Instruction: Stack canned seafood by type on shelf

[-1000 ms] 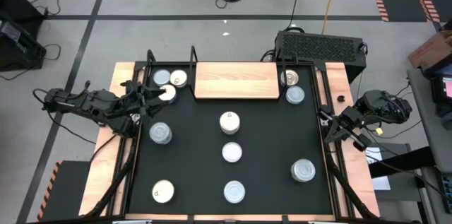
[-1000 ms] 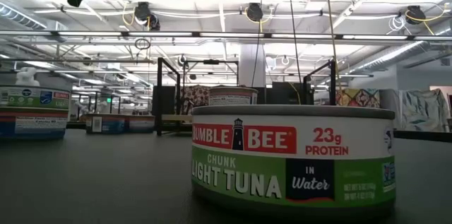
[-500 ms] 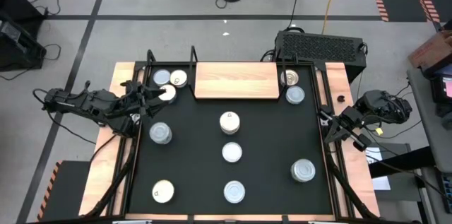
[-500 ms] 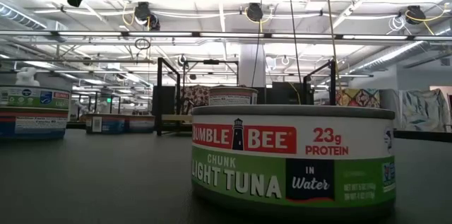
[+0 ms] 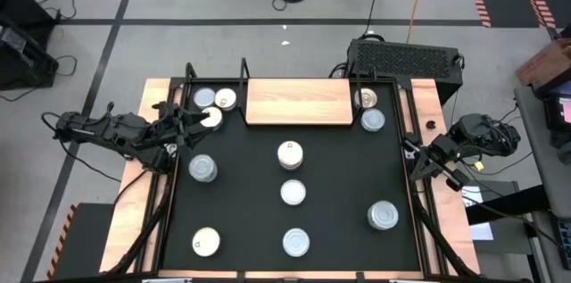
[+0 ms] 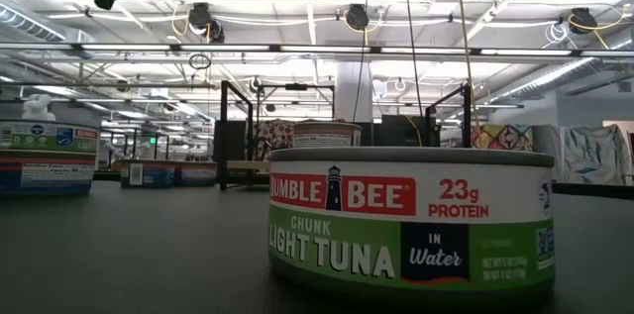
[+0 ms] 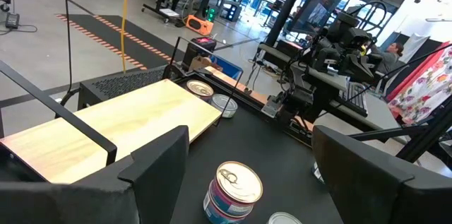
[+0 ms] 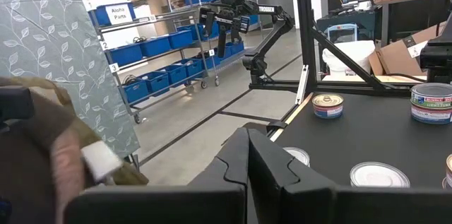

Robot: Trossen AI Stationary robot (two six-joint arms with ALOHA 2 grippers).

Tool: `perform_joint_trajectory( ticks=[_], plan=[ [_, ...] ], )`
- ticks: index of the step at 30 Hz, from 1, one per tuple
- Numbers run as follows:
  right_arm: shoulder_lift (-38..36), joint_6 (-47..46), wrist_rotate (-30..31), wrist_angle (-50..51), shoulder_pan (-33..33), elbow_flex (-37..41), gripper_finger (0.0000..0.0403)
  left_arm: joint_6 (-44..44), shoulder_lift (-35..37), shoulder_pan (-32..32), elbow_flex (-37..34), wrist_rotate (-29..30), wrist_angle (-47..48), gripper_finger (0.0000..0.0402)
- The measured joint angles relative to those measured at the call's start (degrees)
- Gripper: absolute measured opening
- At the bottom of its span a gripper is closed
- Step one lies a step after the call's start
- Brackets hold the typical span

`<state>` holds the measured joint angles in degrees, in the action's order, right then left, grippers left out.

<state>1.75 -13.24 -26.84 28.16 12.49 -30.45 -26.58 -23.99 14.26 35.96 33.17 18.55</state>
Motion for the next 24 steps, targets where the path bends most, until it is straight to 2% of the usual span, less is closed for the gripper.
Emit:
perform_joint_trajectory(
  ticks=[19,24],
  plan=[
    [0.0,0.1,0.0,0.0,0.0,0.0,0.0000,0.0,0.0,0.0,0.0,0.0,0.0,0.0301],
    [0.2,2.5,3.5,-4.2,0.0,0.0,0.0000,0.0,0.0,0.0,0.0,0.0,0.0,0.0301]
  ],
)
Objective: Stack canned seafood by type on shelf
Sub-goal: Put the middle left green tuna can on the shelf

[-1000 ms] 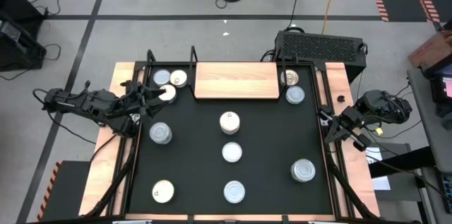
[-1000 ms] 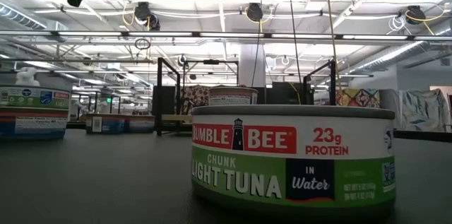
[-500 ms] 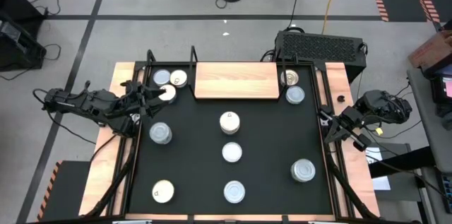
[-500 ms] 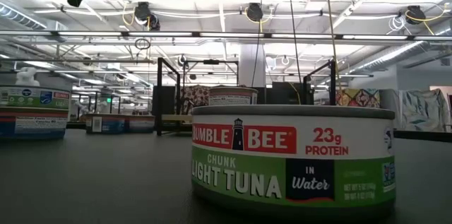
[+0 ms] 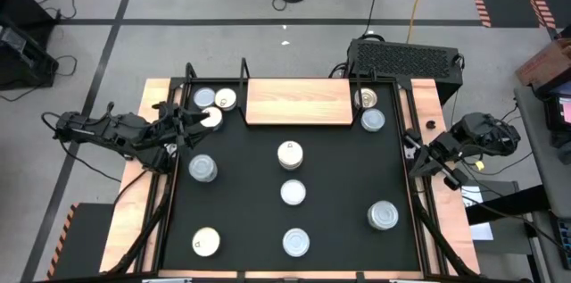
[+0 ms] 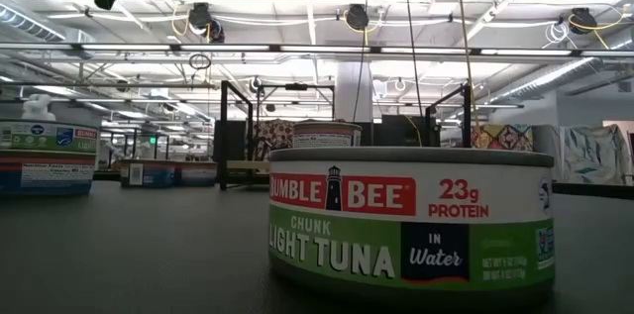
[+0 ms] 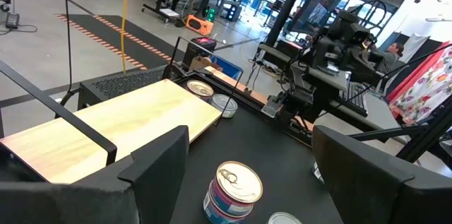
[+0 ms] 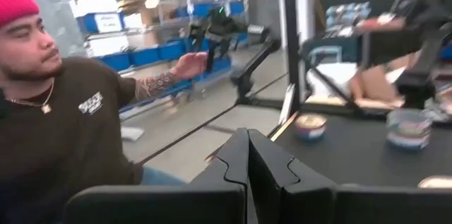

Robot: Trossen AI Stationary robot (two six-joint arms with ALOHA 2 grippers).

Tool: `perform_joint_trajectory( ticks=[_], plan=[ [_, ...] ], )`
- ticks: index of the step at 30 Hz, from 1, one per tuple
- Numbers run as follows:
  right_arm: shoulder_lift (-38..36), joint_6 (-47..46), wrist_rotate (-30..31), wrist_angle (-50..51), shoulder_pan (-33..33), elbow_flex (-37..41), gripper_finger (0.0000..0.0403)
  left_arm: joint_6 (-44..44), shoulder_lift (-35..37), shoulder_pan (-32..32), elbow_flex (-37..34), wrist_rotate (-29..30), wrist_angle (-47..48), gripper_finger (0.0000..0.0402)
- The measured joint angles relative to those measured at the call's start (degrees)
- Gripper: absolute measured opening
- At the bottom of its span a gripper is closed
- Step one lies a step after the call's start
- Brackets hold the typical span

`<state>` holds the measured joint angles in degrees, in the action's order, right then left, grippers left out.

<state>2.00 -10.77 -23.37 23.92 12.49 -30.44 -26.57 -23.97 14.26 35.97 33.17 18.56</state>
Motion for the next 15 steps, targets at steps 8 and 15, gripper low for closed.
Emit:
perform_joint_trajectory(
  ticks=[8,15],
  plan=[
    [0.2,3.9,3.6,-5.7,0.0,0.3,0.0000,4.2,0.0,0.0,0.0,2.5,-0.9,0.0301],
    [3.6,4.8,7.0,-26.0,0.0,10.5,0.0000,11.0,-2.5,0.0,0.0,4.6,-4.5,0.0301]
  ],
)
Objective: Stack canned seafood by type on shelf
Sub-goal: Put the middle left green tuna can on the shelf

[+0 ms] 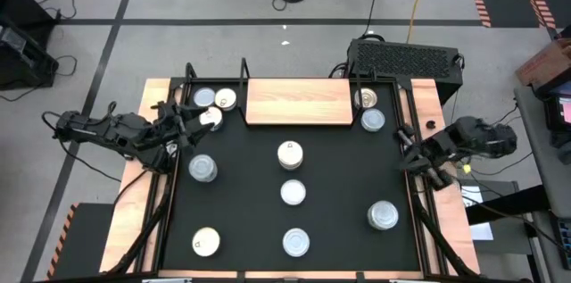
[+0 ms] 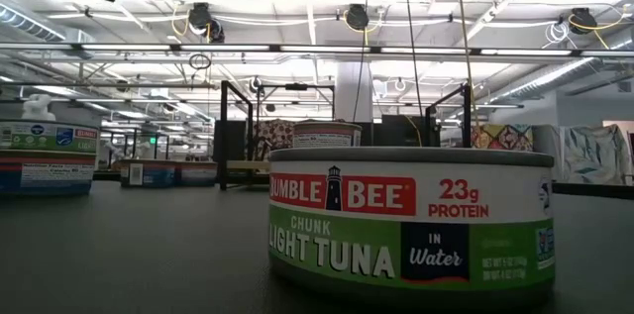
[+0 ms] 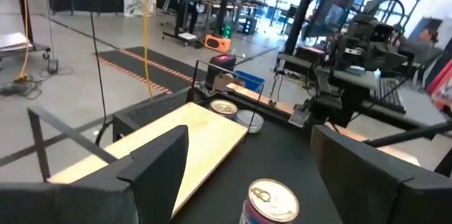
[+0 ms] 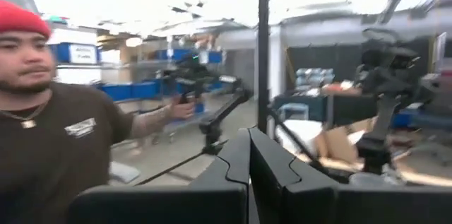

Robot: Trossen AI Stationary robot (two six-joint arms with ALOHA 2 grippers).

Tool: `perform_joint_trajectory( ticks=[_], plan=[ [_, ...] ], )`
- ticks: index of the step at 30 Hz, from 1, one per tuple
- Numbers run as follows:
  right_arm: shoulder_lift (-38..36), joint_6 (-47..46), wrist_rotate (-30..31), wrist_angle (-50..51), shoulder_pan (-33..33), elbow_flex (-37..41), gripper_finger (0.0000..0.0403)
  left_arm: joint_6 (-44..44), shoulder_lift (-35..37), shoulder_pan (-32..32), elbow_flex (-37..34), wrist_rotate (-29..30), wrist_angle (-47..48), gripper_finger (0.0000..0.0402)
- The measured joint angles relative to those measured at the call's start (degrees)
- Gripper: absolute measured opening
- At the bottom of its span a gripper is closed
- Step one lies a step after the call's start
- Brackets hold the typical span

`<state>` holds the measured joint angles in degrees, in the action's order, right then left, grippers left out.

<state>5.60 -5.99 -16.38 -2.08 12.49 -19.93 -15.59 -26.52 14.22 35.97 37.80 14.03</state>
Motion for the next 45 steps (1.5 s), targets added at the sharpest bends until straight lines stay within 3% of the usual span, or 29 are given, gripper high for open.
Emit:
perform_joint_trajectory(
  ticks=[4,7,14,19,22,33,45],
  plan=[
    [5.9,0.7,10.1,-15.5,0.0,6.4,0.0000,3.3,-5.4,0.0,0.0,-5.2,-4.2,0.0301],
    [10.5,2.0,20.4,-22.3,-0.1,6.9,0.0000,5.9,-11.3,0.0,0.0,-9.4,-8.3,0.0301],
    [19.5,4.6,28.7,-22.9,-0.9,1.5,0.0000,15.1,-24.4,-1.2,0.8,-8.0,-22.0,0.0301],
    [25.1,10.3,36.1,-23.5,-0.9,-0.7,0.0000,17.8,-30.6,-4.1,4.0,-18.1,-28.9,0.0301],
    [27.8,11.7,35.9,-24.0,-0.9,-1.3,0.0000,17.4,-33.7,-5.4,6.5,-22.4,-29.1,0.0301],
    [39.4,12.4,31.0,-26.8,-0.9,-4.6,0.0003,16.0,-41.6,-7.5,9.0,-22.7,-26.2,0.0301],
    [57.7,11.1,31.5,-25.0,-0.9,-14.2,0.0085,-2.7,-41.0,-7.1,9.0,-22.7,-1.0,0.0301]
  ],
)
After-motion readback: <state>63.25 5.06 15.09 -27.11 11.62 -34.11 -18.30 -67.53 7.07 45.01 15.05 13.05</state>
